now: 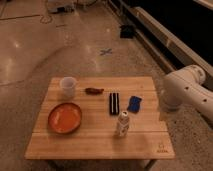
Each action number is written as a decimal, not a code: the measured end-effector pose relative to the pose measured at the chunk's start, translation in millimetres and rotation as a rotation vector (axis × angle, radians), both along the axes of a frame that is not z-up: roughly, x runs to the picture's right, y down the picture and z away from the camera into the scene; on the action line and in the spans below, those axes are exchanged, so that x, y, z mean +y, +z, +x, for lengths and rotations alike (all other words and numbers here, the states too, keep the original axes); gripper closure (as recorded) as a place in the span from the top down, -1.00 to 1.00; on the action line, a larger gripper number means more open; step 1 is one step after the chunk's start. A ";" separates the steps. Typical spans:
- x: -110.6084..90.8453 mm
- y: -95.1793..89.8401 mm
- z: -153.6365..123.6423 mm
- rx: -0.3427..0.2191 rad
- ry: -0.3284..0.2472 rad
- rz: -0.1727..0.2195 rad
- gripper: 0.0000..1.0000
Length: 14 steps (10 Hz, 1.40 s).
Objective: Knock the bottle over
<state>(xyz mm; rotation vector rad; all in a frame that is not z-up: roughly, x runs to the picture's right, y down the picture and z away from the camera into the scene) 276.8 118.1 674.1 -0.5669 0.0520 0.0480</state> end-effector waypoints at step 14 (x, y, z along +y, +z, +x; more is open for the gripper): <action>75.3 10.3 -151.8 -0.191 -0.057 -0.125 0.60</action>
